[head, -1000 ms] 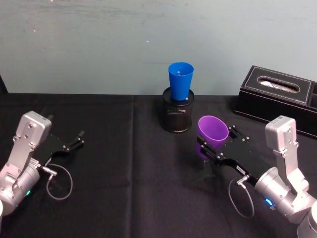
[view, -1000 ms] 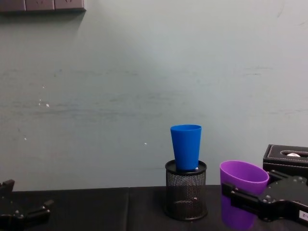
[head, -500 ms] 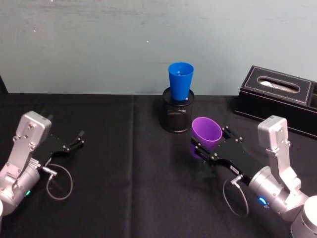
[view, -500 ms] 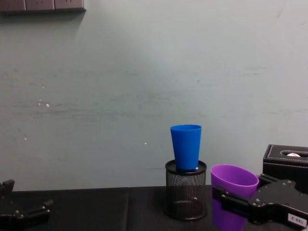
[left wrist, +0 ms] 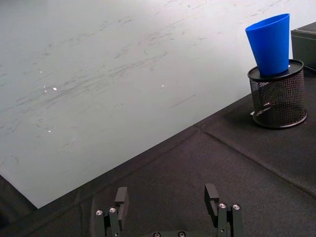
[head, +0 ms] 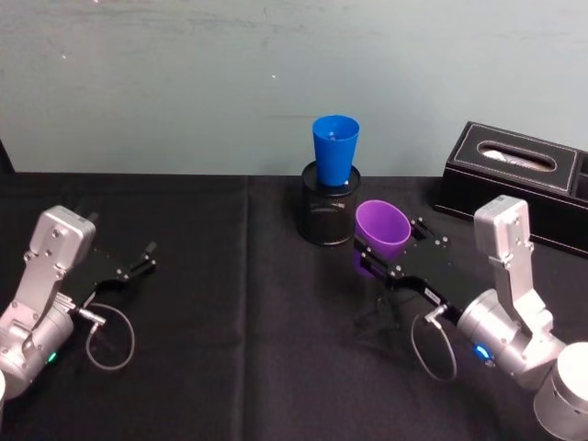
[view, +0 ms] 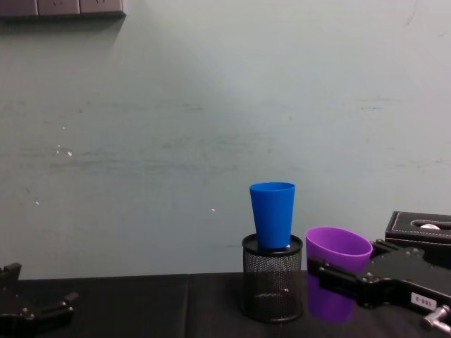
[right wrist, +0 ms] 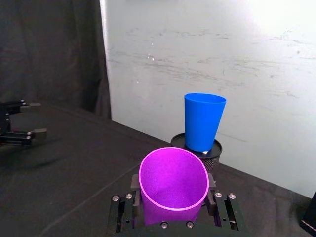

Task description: Pick up one cup with a gripper and tap it against the other cup.

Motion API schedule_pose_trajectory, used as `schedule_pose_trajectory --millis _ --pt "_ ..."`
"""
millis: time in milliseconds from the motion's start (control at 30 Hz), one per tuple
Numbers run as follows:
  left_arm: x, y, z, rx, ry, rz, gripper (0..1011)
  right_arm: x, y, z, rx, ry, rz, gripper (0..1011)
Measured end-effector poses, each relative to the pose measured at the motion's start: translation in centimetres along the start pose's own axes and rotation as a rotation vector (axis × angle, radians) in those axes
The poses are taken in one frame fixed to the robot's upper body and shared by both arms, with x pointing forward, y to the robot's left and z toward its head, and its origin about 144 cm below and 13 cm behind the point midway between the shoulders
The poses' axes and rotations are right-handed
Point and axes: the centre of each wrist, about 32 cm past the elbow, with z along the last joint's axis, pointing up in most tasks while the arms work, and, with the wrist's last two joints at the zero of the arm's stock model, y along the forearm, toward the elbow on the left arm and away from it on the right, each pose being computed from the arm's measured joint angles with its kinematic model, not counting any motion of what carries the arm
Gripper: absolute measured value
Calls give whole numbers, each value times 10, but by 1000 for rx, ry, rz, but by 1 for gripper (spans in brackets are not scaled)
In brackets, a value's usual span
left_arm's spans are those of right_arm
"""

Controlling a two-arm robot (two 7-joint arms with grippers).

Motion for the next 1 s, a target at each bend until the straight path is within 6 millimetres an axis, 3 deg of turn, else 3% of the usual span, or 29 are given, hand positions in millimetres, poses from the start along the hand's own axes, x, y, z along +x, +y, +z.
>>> schedule_pose_trajectory --millis 1000 --pt "0 0 0 0 0 0 1011 31 43 12 37 14 -30 735"
